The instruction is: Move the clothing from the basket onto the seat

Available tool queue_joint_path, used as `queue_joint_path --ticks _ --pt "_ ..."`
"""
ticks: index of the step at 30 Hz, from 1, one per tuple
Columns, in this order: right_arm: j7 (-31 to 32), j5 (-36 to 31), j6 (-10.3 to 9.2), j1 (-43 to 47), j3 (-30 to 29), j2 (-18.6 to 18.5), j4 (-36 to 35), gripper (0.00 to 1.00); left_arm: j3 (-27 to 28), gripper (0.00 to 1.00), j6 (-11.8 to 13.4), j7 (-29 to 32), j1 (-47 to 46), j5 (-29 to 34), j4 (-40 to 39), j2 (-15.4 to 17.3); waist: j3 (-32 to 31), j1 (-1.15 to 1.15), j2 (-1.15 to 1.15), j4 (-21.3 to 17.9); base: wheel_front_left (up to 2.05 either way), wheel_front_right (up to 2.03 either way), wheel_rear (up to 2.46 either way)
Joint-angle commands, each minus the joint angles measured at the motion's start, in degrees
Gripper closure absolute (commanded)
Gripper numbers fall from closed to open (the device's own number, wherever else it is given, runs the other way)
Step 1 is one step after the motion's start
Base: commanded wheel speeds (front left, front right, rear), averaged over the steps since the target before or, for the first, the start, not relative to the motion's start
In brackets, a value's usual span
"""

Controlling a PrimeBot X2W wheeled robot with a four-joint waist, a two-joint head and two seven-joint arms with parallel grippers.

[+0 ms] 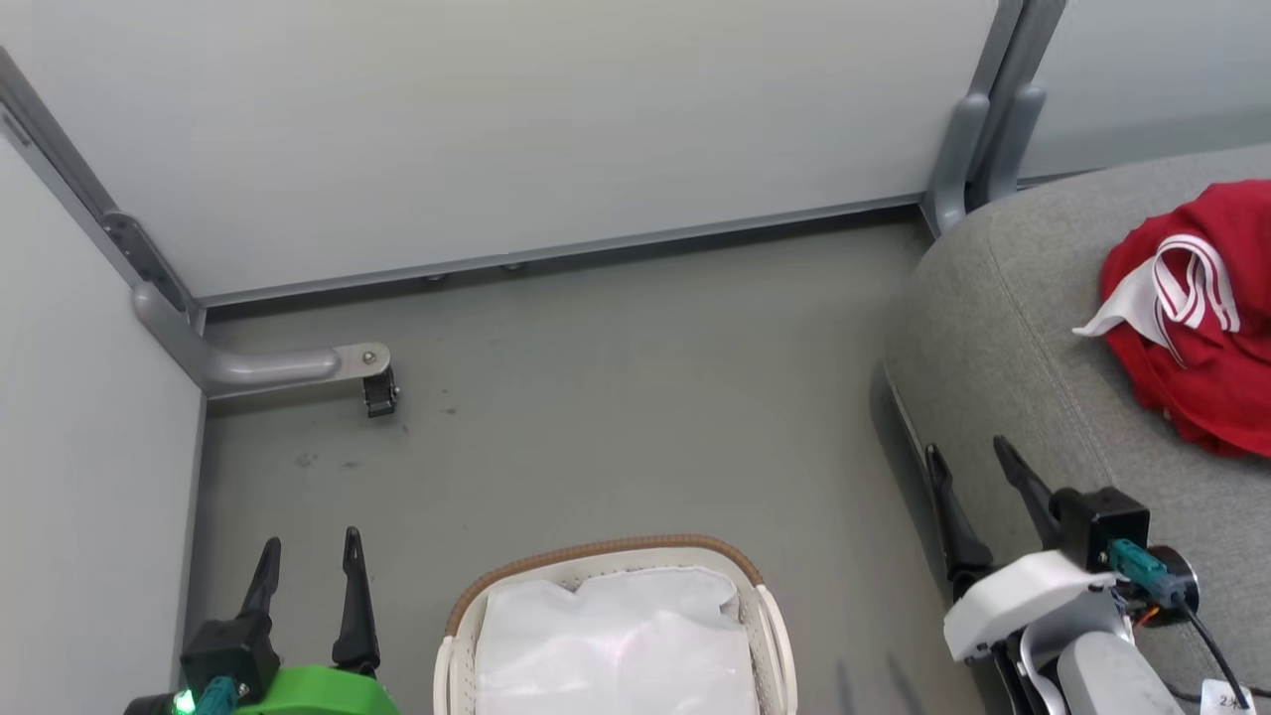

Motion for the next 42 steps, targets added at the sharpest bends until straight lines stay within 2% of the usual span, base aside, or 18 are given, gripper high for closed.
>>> queue_joint_path --ticks 1,3,4,7,25,42 --pt "-0.1 0.4 -0.08 1.1 -0.1 -0.1 0.4 0.0 -0.1 0.0 0.2 0.0 0.9 -0.2 -0.2 0.0 -1.2 0.0 0.0 0.7 0.0 0.0 0.0" --pt "-0.1 0.4 -0.08 1.5 -0.1 -0.1 0.8 0.0 -0.2 0.0 0.1 0.0 1.2 -0.7 -0.5 0.0 -1.3 0.0 0.0 0.8 0.0 0.0 0.0" --pt "0.0 0.2 0.0 1.1 0.0 0.1 0.8 1.0 -0.2 1.0 0.0 0.0 0.6 -0.8 -0.2 0.0 -1.1 0.0 0.0 0.5 0.0 0.0 0.0" --pt "0.4 1.0 0.0 1.4 -0.2 0.4 2.0 1.0 0.0 1.0 0.0 0.4 0.3 -1.6 1.3 -0.1 -1.1 0.0 0.0 0.5 0.0 0.0 0.0" --pt "5.4 20.2 -0.01 2.0 -2.0 0.3 -0.7 1.0 1.5 1.0 -0.9 5.4 -1.4 -20.8 -0.1 -0.1 -1.5 0.0 0.0 0.6 0.0 0.0 0.0" --pt "9.1 34.7 -0.02 2.5 -3.4 0.2 -2.6 1.0 2.6 1.0 -1.5 9.1 -2.7 -35.2 -1.0 -0.1 -1.8 0.0 0.0 0.8 0.0 0.0 0.0"
